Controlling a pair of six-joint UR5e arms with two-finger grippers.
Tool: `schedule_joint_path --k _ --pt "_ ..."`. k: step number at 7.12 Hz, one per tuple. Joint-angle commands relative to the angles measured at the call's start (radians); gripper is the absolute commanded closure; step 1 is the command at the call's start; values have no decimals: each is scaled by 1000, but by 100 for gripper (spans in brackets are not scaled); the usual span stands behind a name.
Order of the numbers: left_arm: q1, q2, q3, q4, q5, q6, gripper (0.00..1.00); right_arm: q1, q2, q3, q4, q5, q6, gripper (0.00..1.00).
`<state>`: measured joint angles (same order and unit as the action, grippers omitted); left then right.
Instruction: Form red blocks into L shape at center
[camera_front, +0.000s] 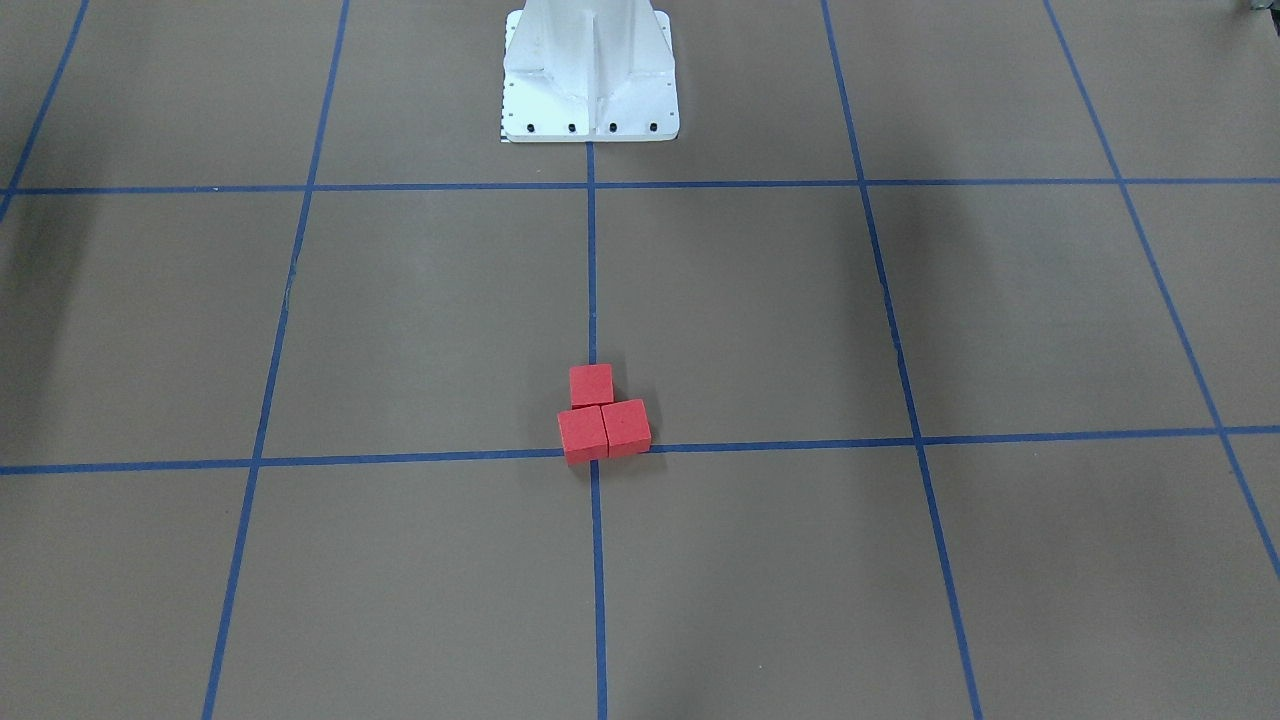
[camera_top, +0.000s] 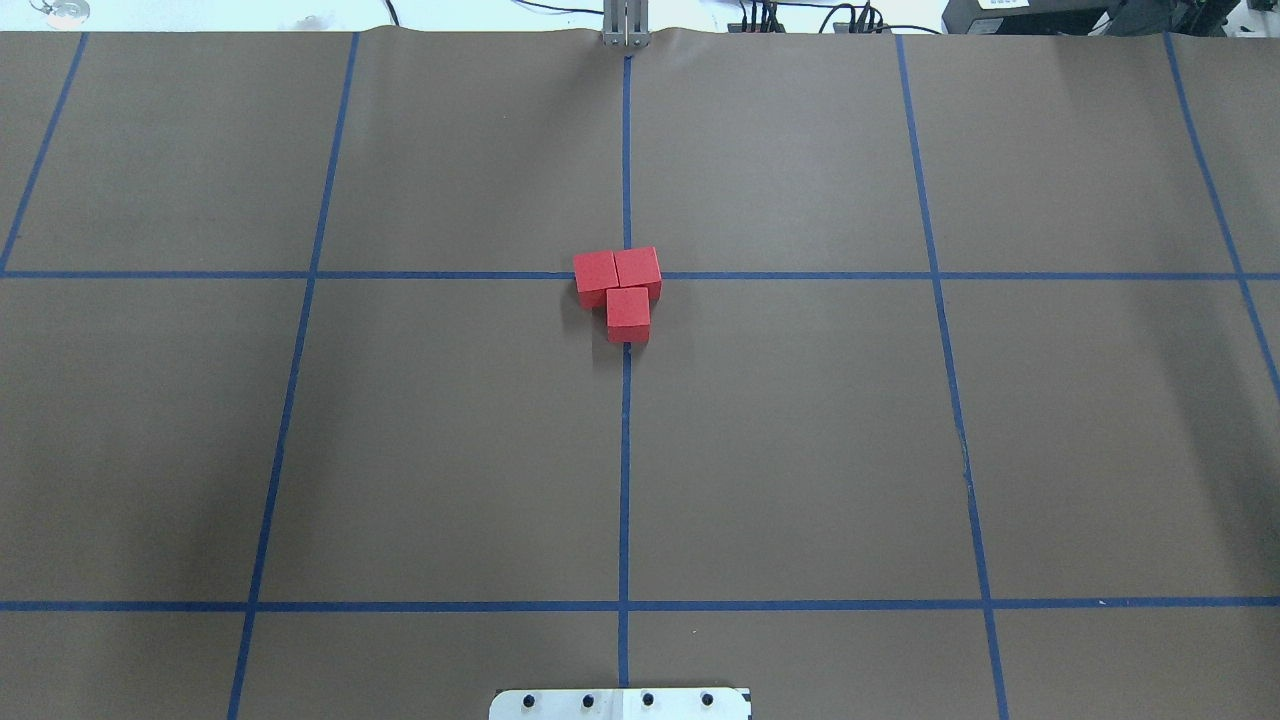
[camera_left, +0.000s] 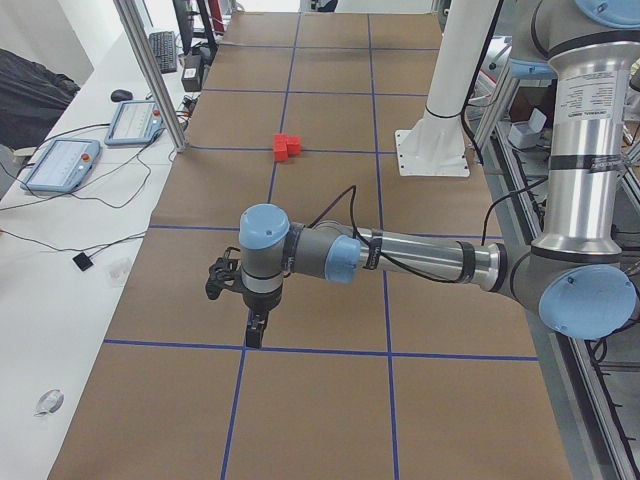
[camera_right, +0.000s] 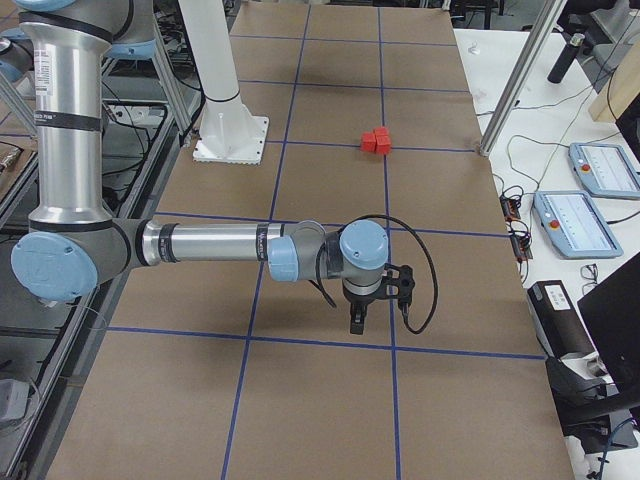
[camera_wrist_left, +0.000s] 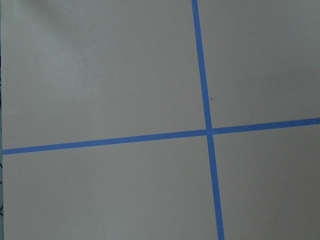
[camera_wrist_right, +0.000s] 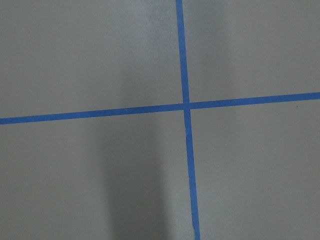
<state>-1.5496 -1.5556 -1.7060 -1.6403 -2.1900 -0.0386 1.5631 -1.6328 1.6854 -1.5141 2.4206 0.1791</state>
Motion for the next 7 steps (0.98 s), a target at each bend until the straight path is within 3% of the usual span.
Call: schedule_joint_path --k 1,2,7 --pt "0 3 8 4 -69 3 0 0 -1 -1 0 2 3 1" --pt "-1 3 15 2 -176 3 0 0 -1 -3 0 6 5 1" --pt "0 12 17 -6 -182 0 0 0 -1 5 2 11 7 1"
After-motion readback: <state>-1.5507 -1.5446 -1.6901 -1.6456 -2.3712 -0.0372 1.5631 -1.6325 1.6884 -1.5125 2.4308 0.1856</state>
